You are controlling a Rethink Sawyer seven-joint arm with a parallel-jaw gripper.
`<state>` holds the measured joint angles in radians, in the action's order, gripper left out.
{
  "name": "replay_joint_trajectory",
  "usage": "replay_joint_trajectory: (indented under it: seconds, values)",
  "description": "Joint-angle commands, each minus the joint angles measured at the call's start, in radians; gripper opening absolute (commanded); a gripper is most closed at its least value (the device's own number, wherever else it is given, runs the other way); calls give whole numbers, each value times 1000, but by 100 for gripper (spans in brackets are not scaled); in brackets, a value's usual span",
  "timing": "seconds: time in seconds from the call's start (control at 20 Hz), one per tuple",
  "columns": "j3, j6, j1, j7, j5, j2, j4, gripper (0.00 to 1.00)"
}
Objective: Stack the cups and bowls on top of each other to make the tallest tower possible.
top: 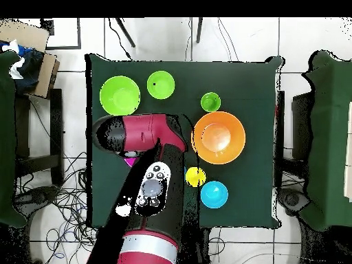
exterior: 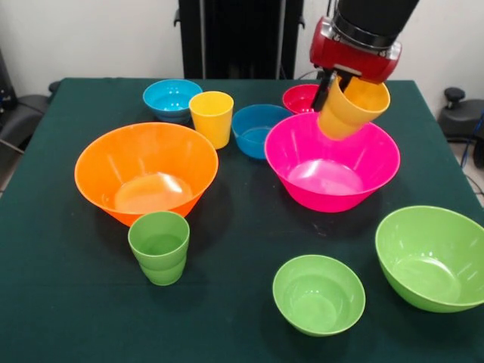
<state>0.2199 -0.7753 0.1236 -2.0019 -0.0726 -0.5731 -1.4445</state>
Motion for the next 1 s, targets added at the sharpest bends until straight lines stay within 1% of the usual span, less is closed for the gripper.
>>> replay_joint_trajectory:
  seconds: [0.05, 0.35, 0.75, 1.0]
  values:
    - [-29, 90, 19, -207, 11, 81, 79, 0]
    - [-11, 139, 23, -214, 16, 130, 115, 0]
    - [2, 179, 19, -202, 31, 191, 169, 0]
    - [6, 176, 19, -190, 43, 198, 181, 0]
